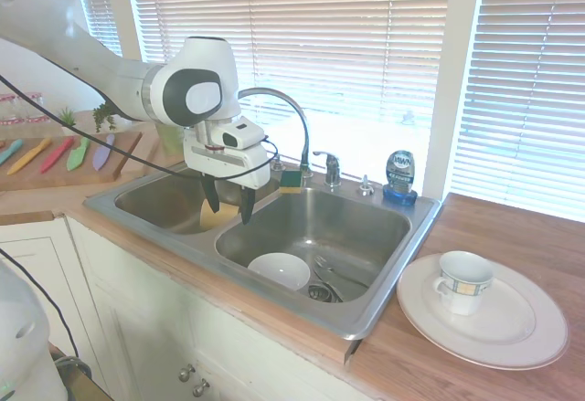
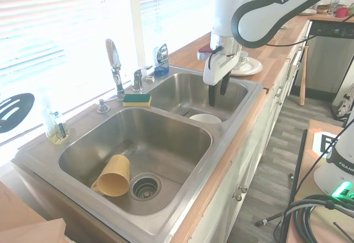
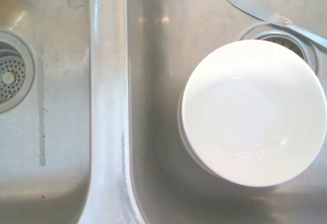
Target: Turn on the faucet
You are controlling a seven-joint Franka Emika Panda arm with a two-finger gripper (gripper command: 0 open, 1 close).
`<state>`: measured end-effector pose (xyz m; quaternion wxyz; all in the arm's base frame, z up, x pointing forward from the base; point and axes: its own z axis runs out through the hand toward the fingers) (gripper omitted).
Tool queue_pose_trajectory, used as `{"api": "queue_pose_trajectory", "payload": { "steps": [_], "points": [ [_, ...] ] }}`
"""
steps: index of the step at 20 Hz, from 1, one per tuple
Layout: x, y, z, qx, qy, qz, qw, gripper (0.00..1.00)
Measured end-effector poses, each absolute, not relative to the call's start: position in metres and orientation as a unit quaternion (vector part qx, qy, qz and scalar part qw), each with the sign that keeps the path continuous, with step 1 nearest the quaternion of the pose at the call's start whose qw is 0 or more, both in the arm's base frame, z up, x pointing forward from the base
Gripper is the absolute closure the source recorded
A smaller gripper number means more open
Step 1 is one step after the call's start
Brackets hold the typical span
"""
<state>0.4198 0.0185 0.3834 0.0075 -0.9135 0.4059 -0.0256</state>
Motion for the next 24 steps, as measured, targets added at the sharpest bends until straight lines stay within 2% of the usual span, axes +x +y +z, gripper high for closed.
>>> {"api": "queue_pose_trajectory", "payload": {
  "steps": [4,5,24],
  "points": [
    [0.4203,0.0179,0.3801,-0.916,0.402,-0.022,0.006,0.00],
    [0.4205,0.0177,0.3794,-0.916,0.401,-0.022,0.005,1.00],
    [0.4213,0.0094,0.3794,-0.912,0.410,-0.024,0.006,1.00]
  ]
}}
